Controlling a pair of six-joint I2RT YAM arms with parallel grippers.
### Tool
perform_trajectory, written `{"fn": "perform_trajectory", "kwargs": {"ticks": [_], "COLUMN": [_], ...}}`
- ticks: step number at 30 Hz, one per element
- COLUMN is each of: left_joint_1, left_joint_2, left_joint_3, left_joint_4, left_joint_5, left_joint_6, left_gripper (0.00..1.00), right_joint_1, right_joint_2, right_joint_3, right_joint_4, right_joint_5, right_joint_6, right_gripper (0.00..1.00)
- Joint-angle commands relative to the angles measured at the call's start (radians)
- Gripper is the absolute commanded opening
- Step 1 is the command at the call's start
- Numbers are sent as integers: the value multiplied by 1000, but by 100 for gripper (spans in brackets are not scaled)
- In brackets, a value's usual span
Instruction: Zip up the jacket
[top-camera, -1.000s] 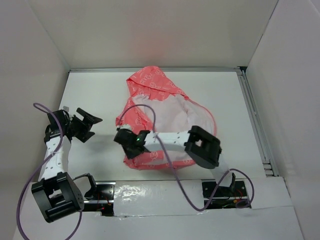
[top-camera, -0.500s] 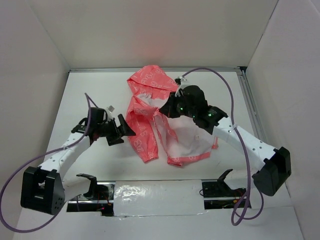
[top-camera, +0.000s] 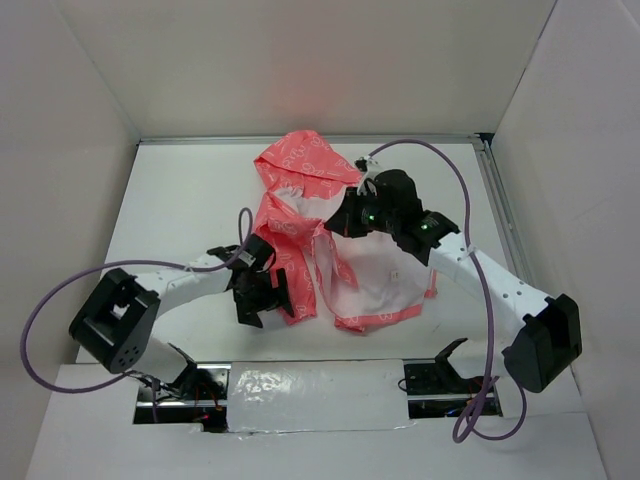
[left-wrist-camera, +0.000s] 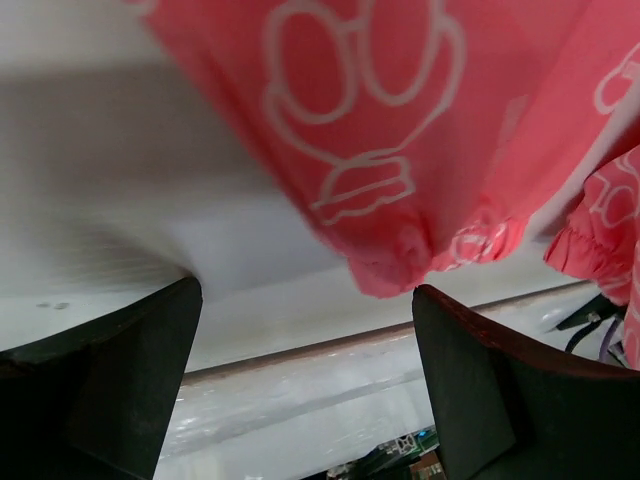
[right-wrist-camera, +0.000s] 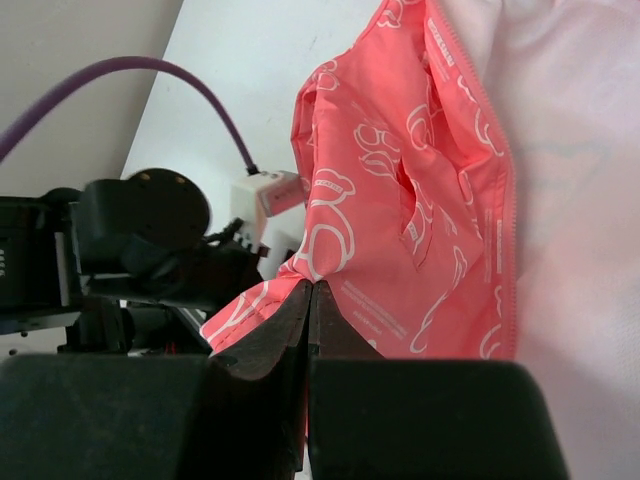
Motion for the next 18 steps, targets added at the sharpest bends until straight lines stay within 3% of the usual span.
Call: {"fn": "perform_trajectory", "kwargs": {"ticks": [1,4,5,6,7,8,9,10,15,18], "left_joint_1": [-68,-81,-79,-79,-76,-72,-53,-36,129,252], "left_joint_2": [99,199,239,256,268,283,305,313,235,138], "left_joint_3": [96,145,170,170,199,216,237,291,464,546], "left_joint_4": [-12,49,65,70,63,50,0,-40,-391,-505], "left_joint_5": [-81,-47,-38,-41,-53,-73,-97,-151,-442,-605], "left_joint_6": [-72,-62,-53,-53,-50,-55,-61,-67,-176,-240], "left_gripper": [99,96,76,76,63,28,8,0,0,0], "right_joint_1": [-14,-18,-20,-20,-21,-24,-27,-29,-24,-4], "right_joint_2": [-29,-42,-52,-59,-68,-77,-98,-111,-151,-157], "right_joint_3": [-5,-18,-25,-25,-39,-48,-65,-70,-93,-110], "right_joint_4": [59,61,53,53,56,58,56,56,29,35], "right_joint_5": [-39,-45,-44,-44,-39,-41,-39,-35,-10,-10], "right_joint_6": [-17,-16,-21,-19,-16,-16,-16,-17,-21,-24], "right_gripper": [0,0,0,0,0,0,0,0,0,0]}}
